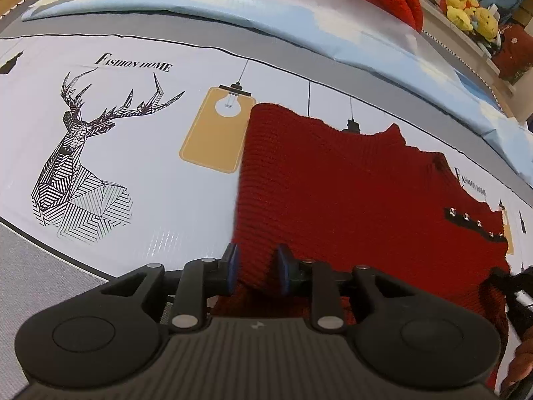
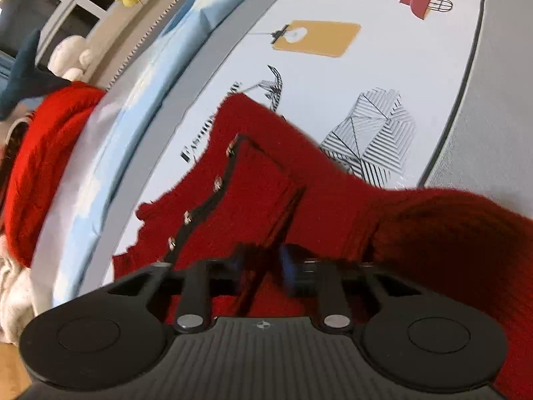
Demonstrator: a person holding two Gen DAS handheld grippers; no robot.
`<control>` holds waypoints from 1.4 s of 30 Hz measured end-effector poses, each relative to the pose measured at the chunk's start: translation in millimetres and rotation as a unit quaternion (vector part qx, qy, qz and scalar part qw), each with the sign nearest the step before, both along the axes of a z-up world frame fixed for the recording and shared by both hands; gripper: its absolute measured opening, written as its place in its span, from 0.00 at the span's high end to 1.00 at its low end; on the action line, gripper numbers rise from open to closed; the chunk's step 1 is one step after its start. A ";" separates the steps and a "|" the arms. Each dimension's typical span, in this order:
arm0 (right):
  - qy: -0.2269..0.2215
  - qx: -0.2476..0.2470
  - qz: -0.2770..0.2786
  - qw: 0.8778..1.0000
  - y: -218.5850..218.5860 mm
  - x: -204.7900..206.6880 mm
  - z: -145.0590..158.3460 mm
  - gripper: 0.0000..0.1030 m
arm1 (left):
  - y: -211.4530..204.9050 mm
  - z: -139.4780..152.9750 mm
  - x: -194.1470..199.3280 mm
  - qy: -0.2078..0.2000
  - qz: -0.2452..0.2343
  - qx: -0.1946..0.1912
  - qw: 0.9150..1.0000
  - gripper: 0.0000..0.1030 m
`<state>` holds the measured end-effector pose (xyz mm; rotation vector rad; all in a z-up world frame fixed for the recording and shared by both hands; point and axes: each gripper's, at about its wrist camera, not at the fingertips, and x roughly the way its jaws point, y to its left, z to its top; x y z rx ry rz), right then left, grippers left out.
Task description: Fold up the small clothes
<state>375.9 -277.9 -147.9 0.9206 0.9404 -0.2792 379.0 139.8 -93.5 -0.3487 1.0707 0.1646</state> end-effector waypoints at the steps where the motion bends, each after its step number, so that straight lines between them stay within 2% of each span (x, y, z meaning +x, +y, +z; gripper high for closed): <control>1: -0.013 -0.005 0.003 1.000 1.6 -1.3 1.2 0.95 | 0.3 0.4 0.0 0.000 0.002 0.001 1.000 0.72; 2: -0.029 -0.013 0.002 0.999 2.3 -2.2 6.8 1.00 | 0.4 1.2 -0.2 -0.002 0.002 0.001 1.000 0.72; 5: -0.071 -0.091 -0.005 0.993 11.6 -8.4 37.0 1.00 | -2.7 5.5 -0.6 -0.013 -0.006 0.007 1.000 0.72; 6: -0.077 -0.103 -0.005 0.992 12.2 -8.5 42.1 1.00 | -3.9 6.0 -0.6 -0.015 -0.010 0.007 1.000 0.72; 9: -0.050 -0.115 -0.011 0.992 9.7 -10.0 40.9 1.00 | -5.4 6.7 -1.0 -0.022 -0.012 -0.003 1.000 0.72; 12: -0.053 -0.080 0.000 0.995 6.0 -8.9 34.2 0.95 | -7.4 9.5 -0.8 -0.034 -0.015 -0.005 0.999 0.72; 13: -0.059 -0.066 0.008 0.996 5.7 -7.8 32.7 0.89 | -8.0 8.6 -0.4 -0.033 -0.015 -0.003 0.999 0.72; 15: -0.042 -0.039 0.032 0.998 6.6 -1.5 25.2 0.48 | -7.8 3.7 0.3 -0.020 -0.014 0.000 1.000 0.72; 16: -0.016 -0.029 0.033 0.999 6.3 1.3 19.0 0.44 | -7.0 1.7 0.3 -0.017 -0.012 0.003 1.000 0.72; 18: 0.010 -0.017 0.018 1.000 2.2 1.3 7.1 0.46 | -5.8 0.7 0.5 -0.014 -0.011 0.007 1.000 0.72; 21: 0.009 -0.004 0.014 1.000 -2.7 3.9 0.0 0.49 | -4.8 1.0 -0.2 -0.013 -0.011 0.006 1.000 0.72; 22: 0.003 -0.001 0.014 1.000 -3.7 4.8 -0.1 0.58 | -5.1 0.9 -0.3 -0.013 -0.013 0.007 1.000 0.72; 24: -0.012 0.012 0.013 1.000 -6.6 5.3 1.5 0.93 | -5.5 1.1 -0.2 -0.014 -0.016 0.008 1.000 0.72; 27: -0.045 0.019 0.004 0.999 -11.0 2.0 8.3 0.94 | -5.1 2.3 0.0 -0.017 -0.017 0.003 1.000 0.72; 29: -0.072 -0.011 0.006 0.997 -4.3 0.0 22.7 0.94 | -6.1 2.3 0.2 -0.018 -0.018 0.003 1.000 0.72; 31: -0.081 -0.038 0.009 0.996 5.2 -4.6 34.3 0.94 | -6.8 0.8 0.7 -0.016 -0.021 0.007 1.000 0.72; 32: -0.072 -0.047 0.010 0.996 8.0 -6.1 35.7 0.94 | -7.2 0.1 0.9 -0.014 -0.021 0.009 1.000 0.72; 34: -0.011 -0.062 0.011 0.998 8.9 -5.0 25.5 0.87 | -7.4 -0.3 1.0 -0.011 -0.023 0.013 1.000 0.72; 36: 0.051 -0.054 -0.019 0.997 0.2 -9.2 11.8 0.89 | -6.2 1.4 0.5 -0.015 -0.018 0.006 1.000 0.72; 38: 0.031 -0.076 -0.032 0.996 -1.3 -15.3 23.0 0.87 | -6.4 4.0 0.3 -0.025 -0.020 -0.004 0.999 0.72; 40: -0.016 -0.138 -0.003 0.990 10.2 -14.6 46.8 0.81 | -8.6 5.4 0.1 -0.028 -0.023 -0.005 0.999 0.72; 42: -0.061 -0.132 0.041 0.989 16.3 -8.4 56.7 0.58 | -10.3 3.3 0.8 -0.022 -0.026 -0.007 0.999 0.72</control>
